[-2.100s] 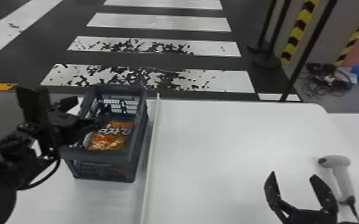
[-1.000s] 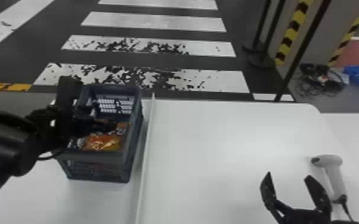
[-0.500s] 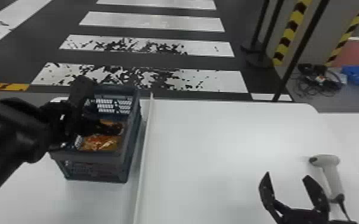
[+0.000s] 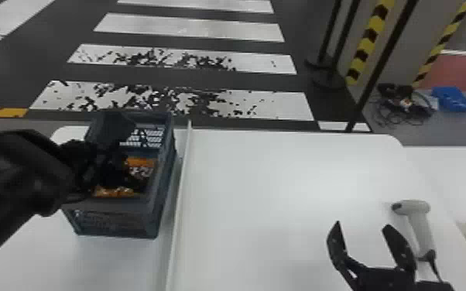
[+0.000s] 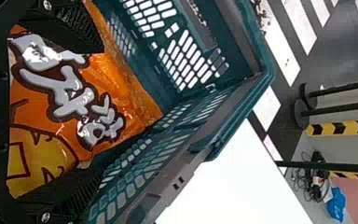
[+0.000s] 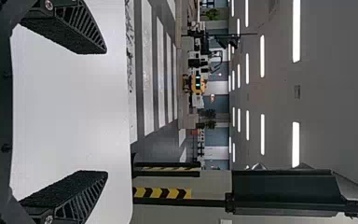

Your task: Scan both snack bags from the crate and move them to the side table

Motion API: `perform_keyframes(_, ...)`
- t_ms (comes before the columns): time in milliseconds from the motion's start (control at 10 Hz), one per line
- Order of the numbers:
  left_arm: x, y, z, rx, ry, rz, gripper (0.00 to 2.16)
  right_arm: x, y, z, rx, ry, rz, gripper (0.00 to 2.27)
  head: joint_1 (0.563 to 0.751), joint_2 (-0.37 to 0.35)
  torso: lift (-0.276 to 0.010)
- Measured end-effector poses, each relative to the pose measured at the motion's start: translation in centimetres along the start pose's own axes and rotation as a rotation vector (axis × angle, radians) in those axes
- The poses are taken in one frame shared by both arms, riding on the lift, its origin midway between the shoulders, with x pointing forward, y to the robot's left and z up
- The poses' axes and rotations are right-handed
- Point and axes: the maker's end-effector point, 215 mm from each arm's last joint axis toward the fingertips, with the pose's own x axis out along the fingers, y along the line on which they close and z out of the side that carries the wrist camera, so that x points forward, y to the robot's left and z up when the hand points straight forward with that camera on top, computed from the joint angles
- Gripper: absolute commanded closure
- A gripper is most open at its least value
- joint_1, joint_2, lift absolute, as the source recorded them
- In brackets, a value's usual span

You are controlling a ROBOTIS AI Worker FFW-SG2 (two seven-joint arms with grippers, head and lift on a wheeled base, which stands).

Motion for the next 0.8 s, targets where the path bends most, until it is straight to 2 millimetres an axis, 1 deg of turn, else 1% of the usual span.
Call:
perform_keyframes(100,0.3,-0.1,-0.8,0.002,0.019,-0.004,0.1,0.1,0.0,0.0,-0.001,0.001,0.001,0.07,0.695,-0.079,-0.099)
perform_keyframes(200,0.5,-0.2,-1.5,0.0,0.036,-0.007,0.25,0.2,0.1,0.0,0.0,0.0,0.005,0.07,0.695,-0.075,-0.099)
perform_keyframes(300,0.5,-0.4,-2.0,0.0,0.048,-0.023,0.86,0.3,0.3,0.0,0.001,0.0,0.008,0.07,0.695,-0.071,-0.099)
perform_keyframes(400,0.6,-0.5,-2.4,0.007,0.057,-0.034,1.83,0.4,0.4,0.0,0.002,0.0,0.01,0.07,0.695,-0.069,-0.099)
perform_keyframes(500,0.6,-0.2,-2.4,0.007,0.058,-0.013,2.08,0.4,0.5,0.0,0.003,0.0,0.01,0.07,0.695,-0.065,-0.099)
perform_keyframes(600,0.7,0.1,-2.3,0.003,0.055,0.01,2.14,0.4,0.5,-0.1,0.003,0.001,0.01,0.07,0.695,-0.063,-0.099)
perform_keyframes(800,0.4,0.9,-1.5,-0.009,0.034,0.036,2.14,0.4,0.4,-0.2,0.003,0.003,0.01,0.07,0.695,-0.061,-0.099)
